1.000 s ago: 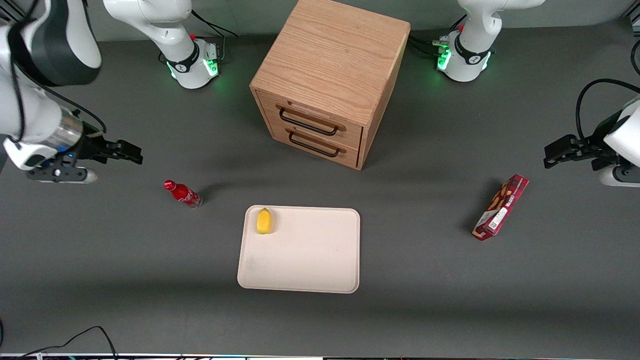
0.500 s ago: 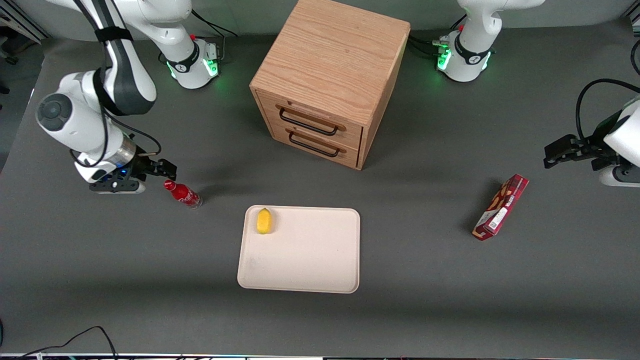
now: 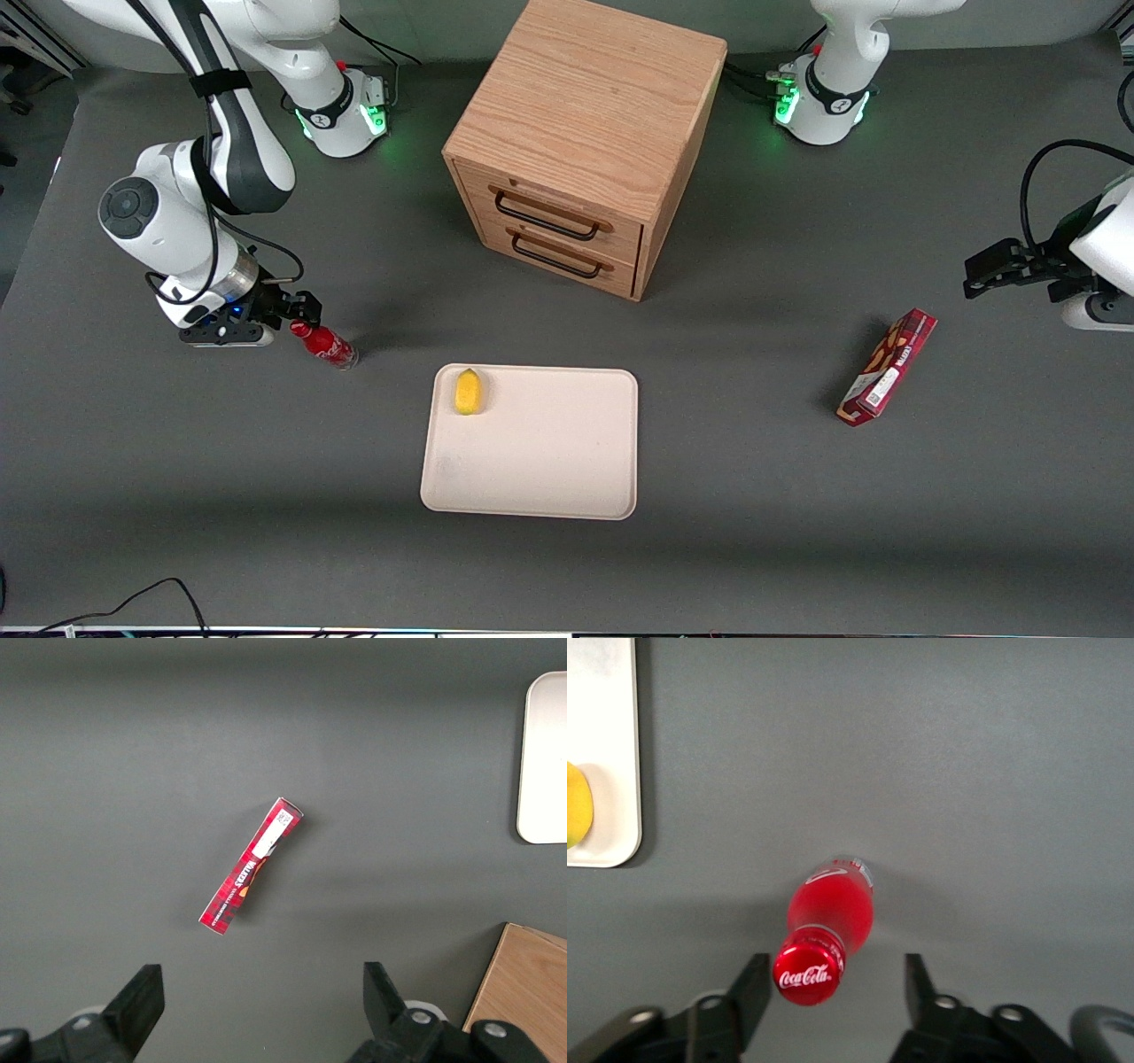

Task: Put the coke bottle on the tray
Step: 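Close the right gripper on the bottle cap and lift it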

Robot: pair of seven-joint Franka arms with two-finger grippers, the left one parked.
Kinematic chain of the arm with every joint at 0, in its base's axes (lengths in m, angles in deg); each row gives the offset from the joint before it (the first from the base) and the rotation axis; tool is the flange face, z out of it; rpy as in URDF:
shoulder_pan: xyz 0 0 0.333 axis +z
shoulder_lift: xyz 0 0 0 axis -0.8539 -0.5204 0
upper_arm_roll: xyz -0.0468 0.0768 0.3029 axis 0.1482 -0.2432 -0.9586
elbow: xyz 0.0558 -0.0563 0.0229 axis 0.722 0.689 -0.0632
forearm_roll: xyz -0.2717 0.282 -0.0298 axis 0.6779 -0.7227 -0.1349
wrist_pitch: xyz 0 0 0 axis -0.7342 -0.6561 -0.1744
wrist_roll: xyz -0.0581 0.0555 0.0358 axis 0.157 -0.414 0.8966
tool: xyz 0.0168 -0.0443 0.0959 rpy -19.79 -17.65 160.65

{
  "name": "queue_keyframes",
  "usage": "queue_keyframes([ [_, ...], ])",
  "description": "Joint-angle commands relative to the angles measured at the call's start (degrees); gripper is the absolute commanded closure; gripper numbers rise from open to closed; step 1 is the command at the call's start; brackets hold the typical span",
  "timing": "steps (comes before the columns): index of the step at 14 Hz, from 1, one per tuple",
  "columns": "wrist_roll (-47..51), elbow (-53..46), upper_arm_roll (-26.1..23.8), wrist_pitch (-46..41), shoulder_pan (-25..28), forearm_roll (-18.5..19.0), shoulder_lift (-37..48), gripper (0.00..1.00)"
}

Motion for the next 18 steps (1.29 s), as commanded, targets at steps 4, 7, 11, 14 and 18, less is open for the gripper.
queue_keyframes([
  [4, -0.3, 0.0, -1.2, -5.5, -0.5, -0.8, 5.3, 1.00],
  [7, -0.3, -12.2, -1.1, -23.8, -0.7, -0.8, 7.8, 1.00],
  [11, -0.3, -36.6, -0.6, -49.6, -2.2, 0.6, 3.8, 1.00],
  [14, 0.4, -53.6, -0.5, -58.7, -2.1, 3.6, -4.8, 1.00],
  [18, 7.5, -73.0, -0.7, -64.3, 2.6, 6.7, -21.5, 1.00],
])
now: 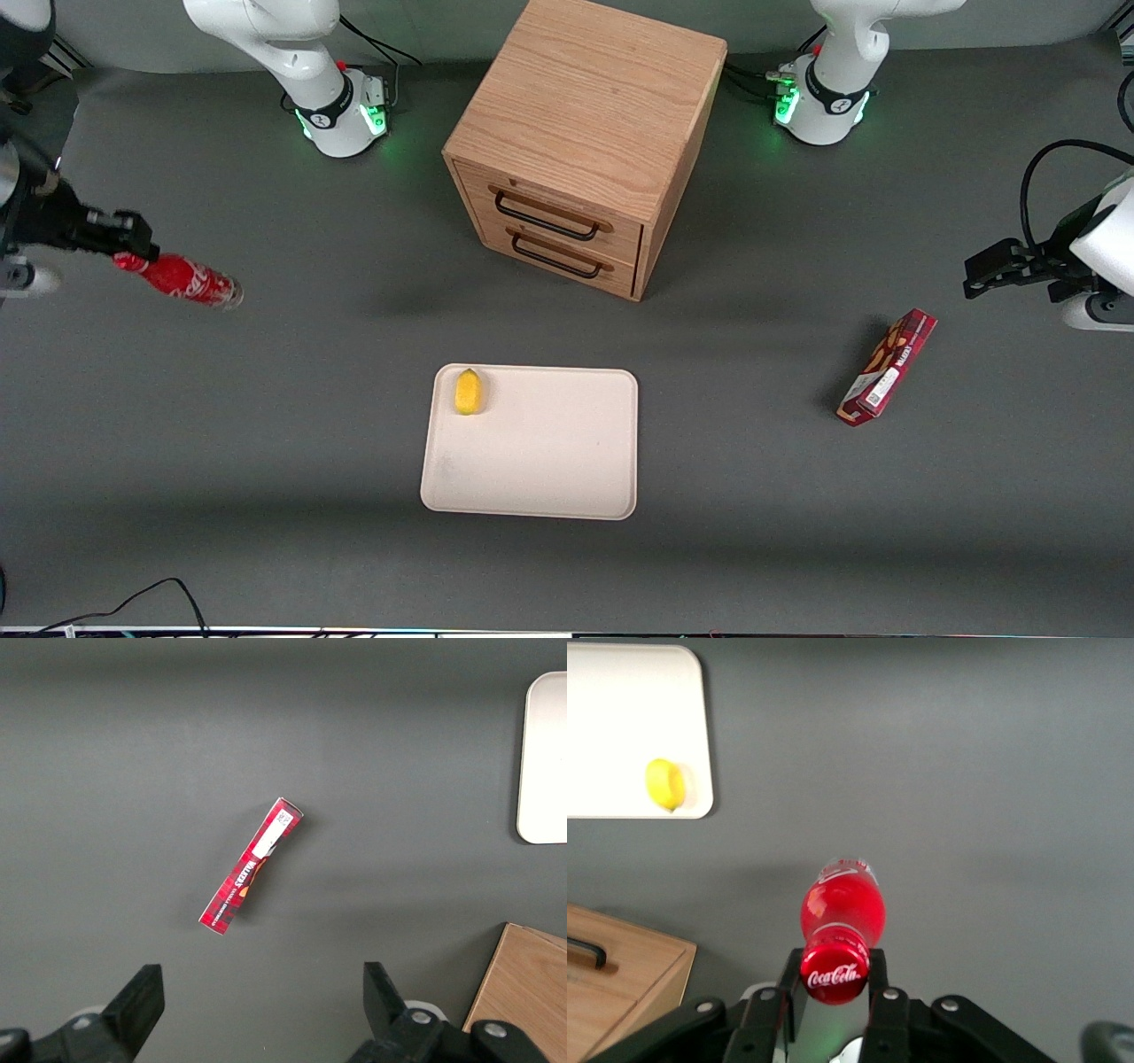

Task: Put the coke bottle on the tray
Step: 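Carry the bottle over the cream tray and lower it upright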

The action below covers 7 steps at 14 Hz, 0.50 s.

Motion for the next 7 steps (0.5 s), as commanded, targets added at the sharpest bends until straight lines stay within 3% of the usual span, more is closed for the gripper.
queue_keyframes([
  [1, 10.0, -17.6, 0.1, -3.4, 7.3, 2.2, -15.5, 1.00],
  [4, 22.8, -23.9, 0.5, 3.8, 16.3, 2.2, -25.5, 1.00],
  [7, 29.7, -23.9, 1.6, 13.9, 21.0, 2.1, -30.2, 1.00],
])
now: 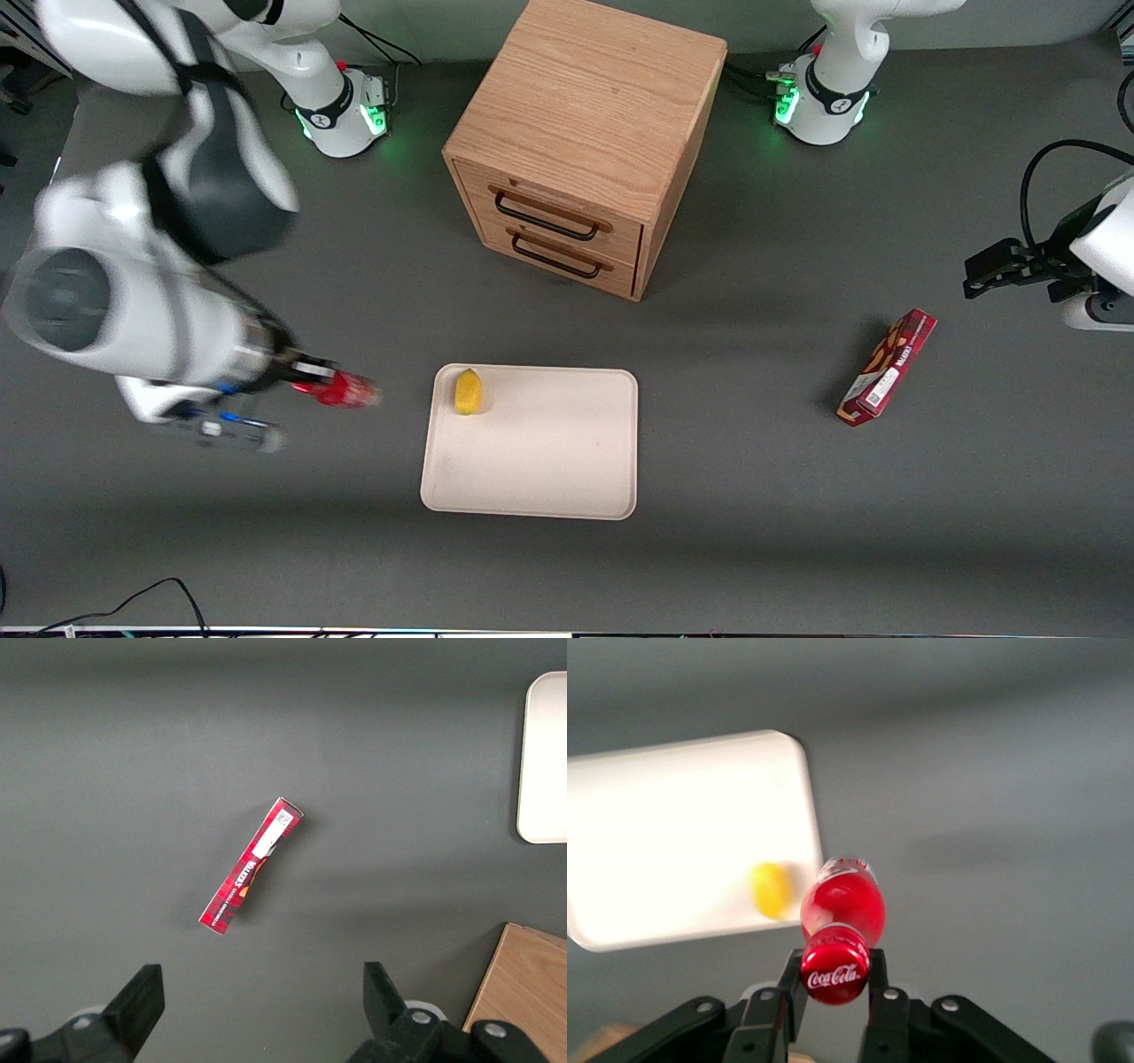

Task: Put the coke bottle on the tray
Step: 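Carry the bottle over the cream tray and lower it upright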

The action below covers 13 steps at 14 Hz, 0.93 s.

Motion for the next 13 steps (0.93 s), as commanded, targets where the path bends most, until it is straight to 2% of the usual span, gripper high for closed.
queue_keyframes([
  [1, 5.8, -5.3, 1.3, 6.2, 3.7, 0.8, -6.5, 1.00],
  [4, 7.5, -5.2, 6.1, 13.1, 8.3, 0.7, -11.0, 1.00],
  [11, 7.6, -4.8, 6.7, 17.2, 9.7, 1.9, -15.2, 1.00],
  [13, 7.7, -4.2, 6.7, 17.2, 9.7, 2.2, -15.2, 0.65],
])
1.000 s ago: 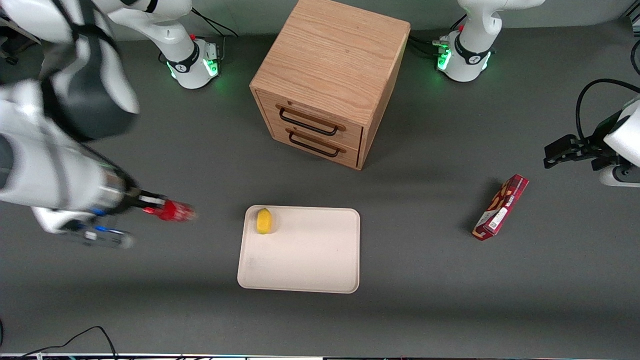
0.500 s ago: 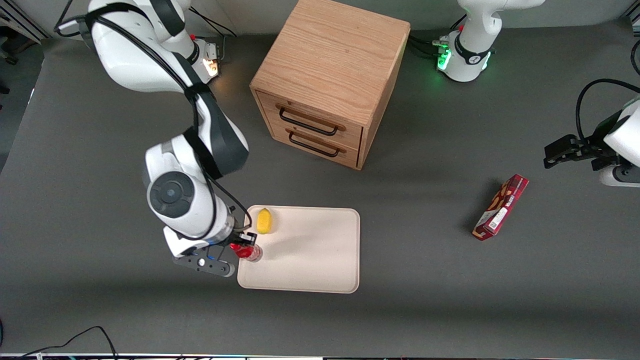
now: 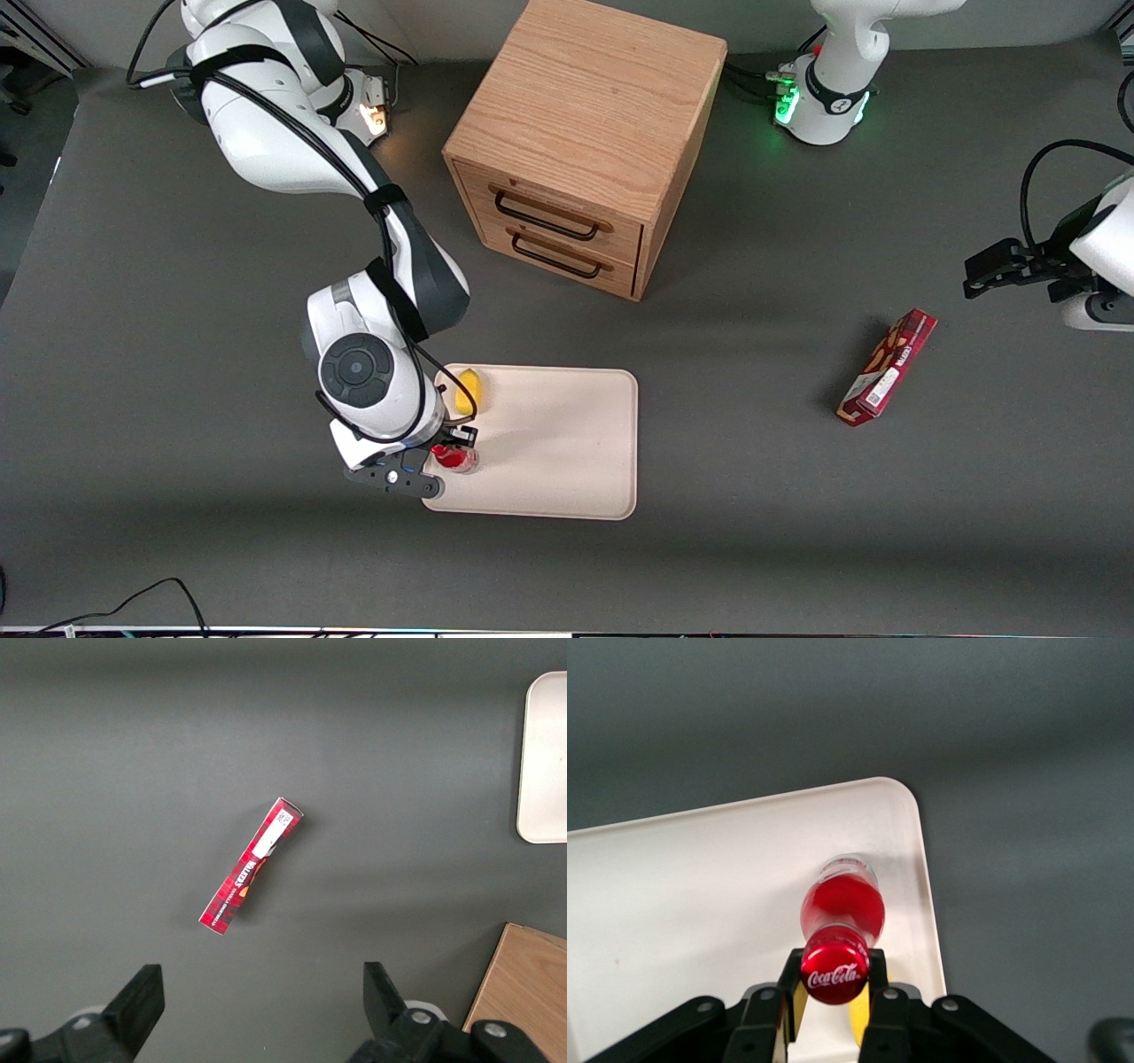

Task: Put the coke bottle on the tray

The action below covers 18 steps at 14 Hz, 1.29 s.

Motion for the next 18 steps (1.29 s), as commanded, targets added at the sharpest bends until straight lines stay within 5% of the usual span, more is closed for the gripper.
queue_keyframes([
  [1, 1.6, -2.1, 0.9, -0.4, 0.9, 1.5, -0.9, 0.35],
  [2, 1.6, -2.0, 0.9, -0.4, 0.7, 1.6, -0.9, 0.05],
  [3, 1.6, -1.9, 0.9, -0.4, 0.6, 1.7, -0.3, 0.00],
  [5, 1.8, 1.0, 0.7, -2.8, 0.0, 1.6, 2.7, 0.00],
  [7, 0.8, 14.9, -0.1, -4.2, -2.2, 0.7, 15.2, 0.00],
  [10, -9.4, 39.0, -7.4, -4.1, -14.0, -3.4, 38.2, 0.00],
  [12, -15.0, 50.2, -8.0, -4.1, -18.2, -3.6, 49.9, 0.00],
  [18, -35.0, 64.9, 2.8, -8.1, -20.6, -8.4, 70.8, 0.00],
])
